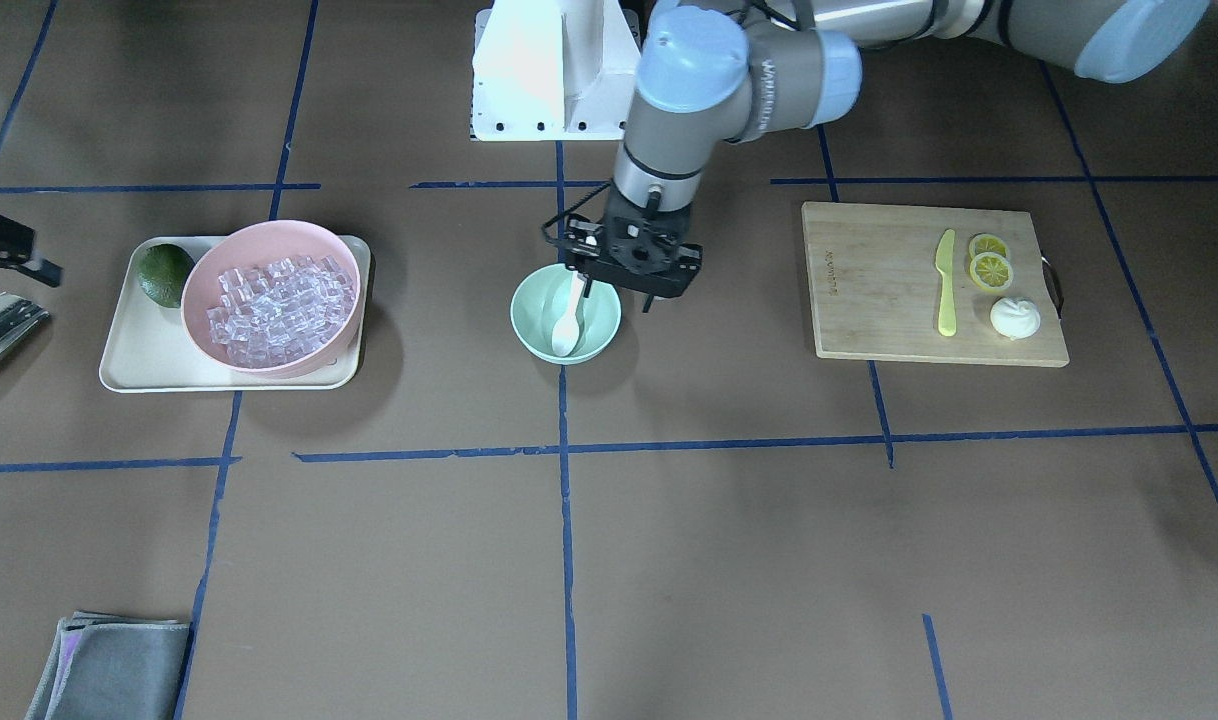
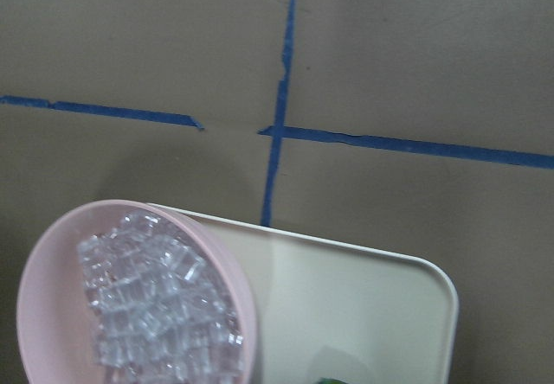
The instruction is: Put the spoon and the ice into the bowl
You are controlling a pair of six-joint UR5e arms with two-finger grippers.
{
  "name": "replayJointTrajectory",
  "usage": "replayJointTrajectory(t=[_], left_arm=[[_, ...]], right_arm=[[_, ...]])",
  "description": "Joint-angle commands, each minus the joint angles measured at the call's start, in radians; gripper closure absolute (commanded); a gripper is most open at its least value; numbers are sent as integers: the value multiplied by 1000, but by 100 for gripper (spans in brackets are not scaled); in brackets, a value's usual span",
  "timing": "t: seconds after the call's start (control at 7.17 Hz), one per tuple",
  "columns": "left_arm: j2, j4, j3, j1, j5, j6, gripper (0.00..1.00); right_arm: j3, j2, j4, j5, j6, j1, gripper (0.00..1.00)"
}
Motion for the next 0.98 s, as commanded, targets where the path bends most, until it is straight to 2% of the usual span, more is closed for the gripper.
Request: replayJointTrajectory(t=[0.0,0.14,0.56,0.84], left_arm=[[97,2,-89,-35,-44,60,27],[97,0,-89,-35,-42,60,25],[98,0,-89,-33,-38,51,22],[98,0,-89,-32,-38,48,22]], right_arm=[[98,125,-6,-226,399,-201,1],[99,155,-8,-367,548,-307,1],[93,113,-18,-543,711,-443,3],[89,103,-49,-626,743,-485,4]])
